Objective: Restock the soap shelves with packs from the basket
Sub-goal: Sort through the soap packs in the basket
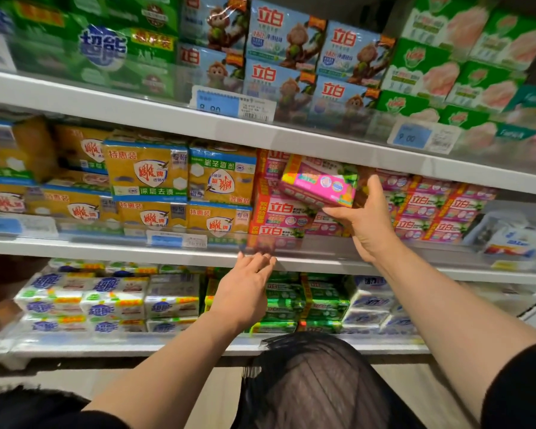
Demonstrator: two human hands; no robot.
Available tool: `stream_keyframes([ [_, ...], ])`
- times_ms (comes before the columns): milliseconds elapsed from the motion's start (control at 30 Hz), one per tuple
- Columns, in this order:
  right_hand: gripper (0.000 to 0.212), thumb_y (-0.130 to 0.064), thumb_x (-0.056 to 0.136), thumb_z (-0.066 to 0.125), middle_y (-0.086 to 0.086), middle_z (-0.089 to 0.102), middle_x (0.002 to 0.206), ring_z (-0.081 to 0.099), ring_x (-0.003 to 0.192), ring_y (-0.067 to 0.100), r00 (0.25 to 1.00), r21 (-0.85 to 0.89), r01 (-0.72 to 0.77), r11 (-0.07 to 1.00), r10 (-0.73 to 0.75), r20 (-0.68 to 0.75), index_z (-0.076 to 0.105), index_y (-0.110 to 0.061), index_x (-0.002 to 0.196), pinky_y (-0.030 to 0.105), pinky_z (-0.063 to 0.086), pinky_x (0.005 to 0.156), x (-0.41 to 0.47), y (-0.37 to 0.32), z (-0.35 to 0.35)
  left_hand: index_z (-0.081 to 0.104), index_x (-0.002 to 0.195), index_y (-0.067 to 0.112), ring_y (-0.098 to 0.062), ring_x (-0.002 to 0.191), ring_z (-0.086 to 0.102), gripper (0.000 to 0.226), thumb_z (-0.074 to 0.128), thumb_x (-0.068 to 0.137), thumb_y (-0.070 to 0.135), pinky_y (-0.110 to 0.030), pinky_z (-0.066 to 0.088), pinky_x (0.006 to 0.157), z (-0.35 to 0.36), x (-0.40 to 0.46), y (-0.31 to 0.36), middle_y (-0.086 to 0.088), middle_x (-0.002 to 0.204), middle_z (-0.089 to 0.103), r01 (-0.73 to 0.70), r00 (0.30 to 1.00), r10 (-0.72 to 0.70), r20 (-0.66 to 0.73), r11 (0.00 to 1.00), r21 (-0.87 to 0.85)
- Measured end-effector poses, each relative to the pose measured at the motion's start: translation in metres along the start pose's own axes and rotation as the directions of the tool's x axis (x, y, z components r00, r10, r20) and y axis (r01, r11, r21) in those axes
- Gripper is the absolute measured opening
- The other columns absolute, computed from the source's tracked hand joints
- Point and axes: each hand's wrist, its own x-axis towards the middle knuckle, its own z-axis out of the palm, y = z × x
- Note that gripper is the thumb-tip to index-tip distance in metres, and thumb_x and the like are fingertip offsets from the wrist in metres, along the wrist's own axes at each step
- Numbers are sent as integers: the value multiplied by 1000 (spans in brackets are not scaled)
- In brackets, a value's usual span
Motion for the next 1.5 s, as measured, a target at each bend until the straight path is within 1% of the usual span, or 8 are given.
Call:
stream_keyframes([
  [133, 74, 16, 63, 74, 9, 52, 129, 59, 111, 19, 998, 53, 13, 999, -16, 55, 48, -29, 116, 34, 58, 72, -21, 3, -18, 19, 154, 19, -18, 146, 16, 70, 52, 93, 17, -29, -5, 116, 0, 1, -1, 1, 158, 24, -4, 1000, 4, 5, 1000, -3],
  [300, 76, 26, 62, 67, 10, 54, 128, 58, 115, 28, 988, 59, -41, 997, 32, 153, 54, -32, 110, 39, 60, 72, -44, 12, -44, 19, 154, 17, -18, 146, 16, 74, 53, 89, 11, -30, -1, 120, -1, -1, -6, 0, 159, 22, -40, 999, 40, 13, 999, -16],
  [500, 76, 25, 62, 69, -12, 62, 103, 63, 99, 15, 997, 26, 27, 999, -29, 74, 52, -35, 107, 46, 58, 77, -54, 20, -38, 17, 154, 13, -19, 147, 14, 77, 57, 88, 9, -28, -10, 116, 5, -9, -4, -3, 159, 21, -37, 999, 37, -19, 999, -22],
  [733, 79, 27, 63, 66, -6, 53, 118, 58, 104, 6, 971, 118, 215, 969, -226, 82, 47, -33, 112, 29, 56, 69, -31, -4, -5, 17, 154, 17, -17, 147, 12, 75, 57, 91, 19, -29, -10, 116, 3, -5, 2, 0, 160, 18, 27, 1000, -27, -8, 999, -41],
  [1000, 75, 21, 72, 65, -20, 42, 110, 49, 96, -22, 942, -183, 336, 924, -327, 80, 35, -14, 131, 2, 43, 71, -21, 11, 25, 17, 155, 19, -15, 147, 13, 74, 55, 92, 15, -29, -9, 118, 6, -4, 1, 2, 158, 21, 35, 997, -38, -65, 999, -39],
  [1200, 77, 21, 66, 69, -12, 49, 113, 56, 106, 3, 918, -212, 394, 894, -396, 35, 40, -26, 120, 14, 51, 75, -24, 26, 1, 21, 153, 17, -19, 144, 20, 72, 55, 90, 12, -35, -6, 120, 15, -2, 2, 1, 154, 29, 48, 995, -48, -83, 999, 5],
  [1400, 76, 21, 67, 69, -19, 47, 106, 55, 95, -7, 917, -413, 326, 851, -391, -82, 39, -27, 117, 13, 50, 72, -21, 44, -68, 52, 137, 5, -30, 124, 53, 81, 80, 61, 7, -49, 20, 113, 30, -2, 5, -9, 130, 59, 64, 987, -50, -150, 994, 86],
  [1500, 67, 15, 69, 71, -7, 53, 91, 59, 82, 17, 939, -602, 230, 764, -337, -70, 39, -24, 113, 40, 52, 66, -11, 58, -79, 55, 134, 4, -31, 120, 55, 83, 83, 56, 9, -51, 27, 111, 34, -1, 8, -10, 126, 61, 72, 981, -54, -184, 993, 95],
])
